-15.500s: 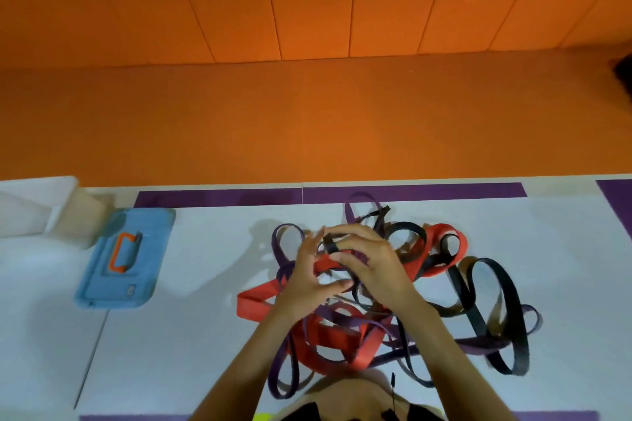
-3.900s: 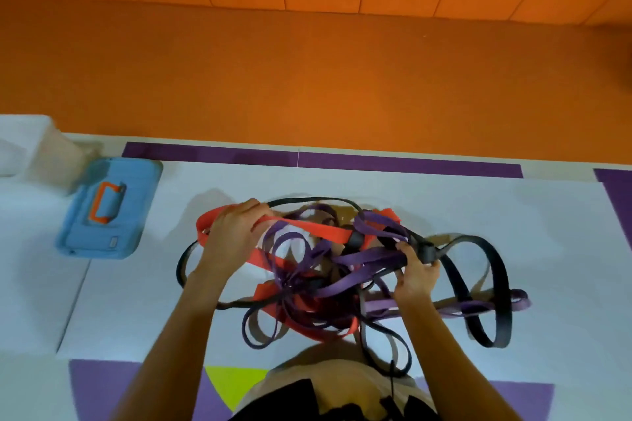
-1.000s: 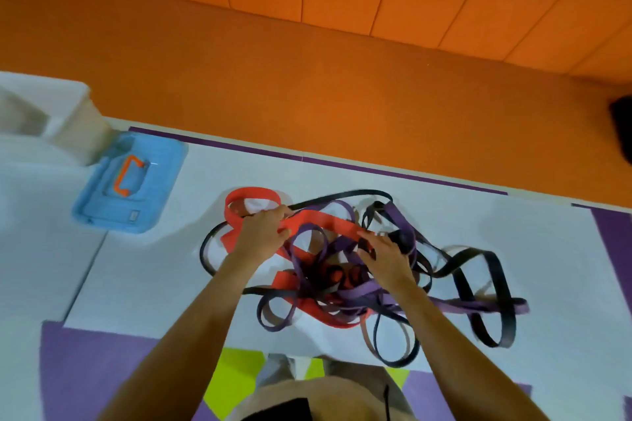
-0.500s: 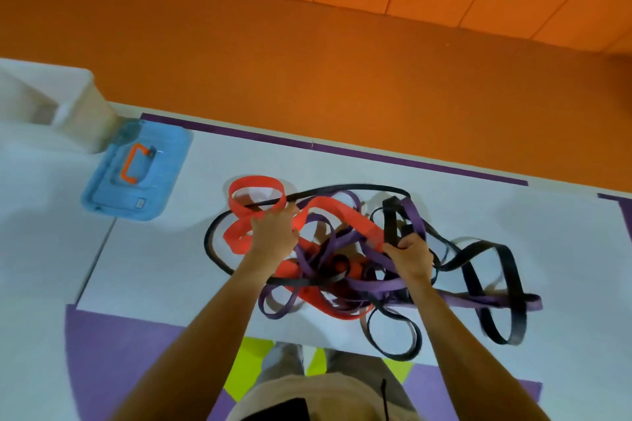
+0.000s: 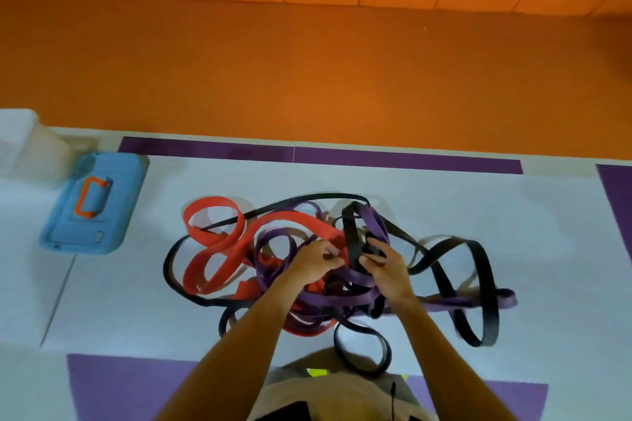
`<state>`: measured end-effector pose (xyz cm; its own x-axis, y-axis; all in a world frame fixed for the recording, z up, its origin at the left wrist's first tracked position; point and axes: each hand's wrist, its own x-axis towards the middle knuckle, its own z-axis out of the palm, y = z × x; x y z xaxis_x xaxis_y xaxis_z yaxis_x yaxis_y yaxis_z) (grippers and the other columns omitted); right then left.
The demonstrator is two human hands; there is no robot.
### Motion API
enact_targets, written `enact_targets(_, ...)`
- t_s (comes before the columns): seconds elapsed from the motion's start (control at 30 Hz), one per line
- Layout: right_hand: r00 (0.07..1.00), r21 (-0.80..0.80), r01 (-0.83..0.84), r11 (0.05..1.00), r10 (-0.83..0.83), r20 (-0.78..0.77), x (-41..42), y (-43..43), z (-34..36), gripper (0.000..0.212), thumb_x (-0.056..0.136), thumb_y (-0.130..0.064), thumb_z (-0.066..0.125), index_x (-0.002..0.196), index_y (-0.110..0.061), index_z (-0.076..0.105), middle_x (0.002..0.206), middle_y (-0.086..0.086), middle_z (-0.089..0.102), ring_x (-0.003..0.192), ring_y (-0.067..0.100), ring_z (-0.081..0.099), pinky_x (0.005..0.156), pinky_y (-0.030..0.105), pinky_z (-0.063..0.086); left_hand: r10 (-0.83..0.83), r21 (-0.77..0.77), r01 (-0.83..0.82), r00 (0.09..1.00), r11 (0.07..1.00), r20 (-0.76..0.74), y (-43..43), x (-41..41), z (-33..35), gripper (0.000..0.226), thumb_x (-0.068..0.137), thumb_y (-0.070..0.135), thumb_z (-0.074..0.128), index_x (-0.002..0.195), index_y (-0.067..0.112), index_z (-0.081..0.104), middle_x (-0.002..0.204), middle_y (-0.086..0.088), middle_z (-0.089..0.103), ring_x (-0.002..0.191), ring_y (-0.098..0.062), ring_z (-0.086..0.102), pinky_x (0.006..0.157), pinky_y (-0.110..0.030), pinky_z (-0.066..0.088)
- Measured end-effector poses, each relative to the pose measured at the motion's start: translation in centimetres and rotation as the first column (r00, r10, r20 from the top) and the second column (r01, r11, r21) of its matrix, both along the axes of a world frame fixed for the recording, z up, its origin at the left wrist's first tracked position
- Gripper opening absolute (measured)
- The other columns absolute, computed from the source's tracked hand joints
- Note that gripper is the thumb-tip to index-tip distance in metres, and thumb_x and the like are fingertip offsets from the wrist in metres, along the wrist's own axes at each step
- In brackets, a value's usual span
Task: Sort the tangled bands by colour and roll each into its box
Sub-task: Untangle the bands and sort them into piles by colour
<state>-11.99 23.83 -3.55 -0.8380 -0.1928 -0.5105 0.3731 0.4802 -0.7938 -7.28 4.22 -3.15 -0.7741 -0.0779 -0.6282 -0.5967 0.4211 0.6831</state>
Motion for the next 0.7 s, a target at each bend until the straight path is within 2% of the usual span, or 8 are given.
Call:
enact_targets(0.13,1.0,-0.01,-0.017,1.0,0.017,0.0,-0.9,0.6,-0.4,0.039,0.089,-0.008,0.08,0.126,-0.014,0.072,0.103,0.003,0.08,0.095,0.013,0.078,0.09,0.036,0.062,-0.034,0.13,0.026,0.997,0.991,0.064,-0.7,-0.3,0.1,0.032,0.097,0.009,0.072,0.129,0.011,0.068,0.105,0.007,0.071,0.093,-0.003,0.07,0.076,-0.009,0.05)
enact_targets(0.23,0.997,-0.085,-0.069,0.994,0.071,0.022,-1.8,0.4,0.1,0.03,0.088,-0.006,0.081,0.115,-0.015,0.073,0.105,0.004,0.078,0.096,0.013,0.077,0.08,0.025,0.061,-0.062,0.13,0.047,0.991,0.99,0.119,-1.1,-0.5,0.9,0.047,0.094,0.035,0.079,0.135,0.022,0.062,0.119,0.006,0.067,0.109,-0.012,0.067,0.089,-0.022,0.051)
enact_targets(0.3,0.984,-0.097,-0.176,0.98,0.177,-0.001,-2.2,0.4,0.6,0.029,0.088,-0.006,0.081,0.113,-0.017,0.072,0.106,0.003,0.076,0.087,0.003,0.075,0.071,0.014,0.055,-0.06,0.121,0.045,0.99,0.992,0.127,-0.9,-0.2,1.3,0.051,0.089,0.047,0.081,0.131,0.03,0.058,0.12,0.01,0.065,0.115,-0.016,0.065,0.089,-0.023,0.051)
enact_targets(0.37,0.972,-0.114,-0.234,0.966,0.235,-0.004,-2.5,0.5,1.0,0.03,0.087,-0.004,0.081,0.113,-0.016,0.07,0.107,0.005,0.075,0.08,-0.002,0.073,0.069,0.011,0.052,-0.038,0.134,0.025,0.994,0.991,0.1,-0.6,0.0,1.5,0.046,0.092,0.037,0.081,0.131,0.025,0.059,0.122,0.004,0.067,0.114,-0.018,0.066,0.093,-0.028,0.055)
enact_targets(0.47,0.99,-0.189,-0.12,0.975,0.131,0.05,-2.6,0.8,1.3,0.028,0.089,-0.002,0.078,0.11,-0.017,0.066,0.104,0.009,0.074,0.079,0.004,0.073,0.07,0.016,0.052,0.015,0.029,-0.015,1.0,0.999,-0.016,-0.8,0.2,1.5,0.024,0.101,0.017,0.071,0.123,0.01,0.067,0.109,-0.011,0.075,0.09,-0.021,0.072,0.084,-0.031,0.057)
enact_targets(0.53,0.995,-0.209,0.061,0.976,-0.044,0.088,-2.7,1.1,1.3,0.025,0.091,-0.001,0.075,0.106,-0.017,0.062,0.095,0.011,0.074,0.082,0.014,0.072,0.073,0.025,0.052,0.132,-0.088,-0.141,0.986,0.986,-0.104,-1.0,0.5,1.7,0.014,0.103,0.018,0.066,0.117,0.013,0.069,0.095,-0.005,0.077,0.081,-0.023,0.076,0.077,-0.032,0.061)
enact_targets(0.6,0.98,-0.2,0.185,0.962,-0.167,0.105,-3.1,1.5,1.3,0.025,0.093,0.001,0.073,0.108,-0.014,0.058,0.089,0.012,0.074,0.083,0.024,0.072,0.077,0.033,0.053,0.34,-0.101,-0.354,0.931,0.93,-0.133,-1.0,1.0,1.9,0.018,0.103,0.017,0.066,0.12,0.013,0.067,0.083,-0.007,0.079,0.076,-0.026,0.079,0.075,-0.038,0.065)
enact_targets(0.7,0.988,-0.072,0.147,0.986,-0.144,0.053,-3.2,1.8,1.3,0.024,0.096,-0.004,0.07,0.114,-0.016,0.059,0.096,0.011,0.075,0.091,0.03,0.075,0.083,0.039,0.059,0.583,-0.068,-0.593,0.803,0.802,-0.126,-1.1,2.0,2.0,0.019,0.103,0.019,0.066,0.119,0.01,0.069,0.076,-0.01,0.078,0.074,-0.028,0.078,0.081,-0.042,0.064)
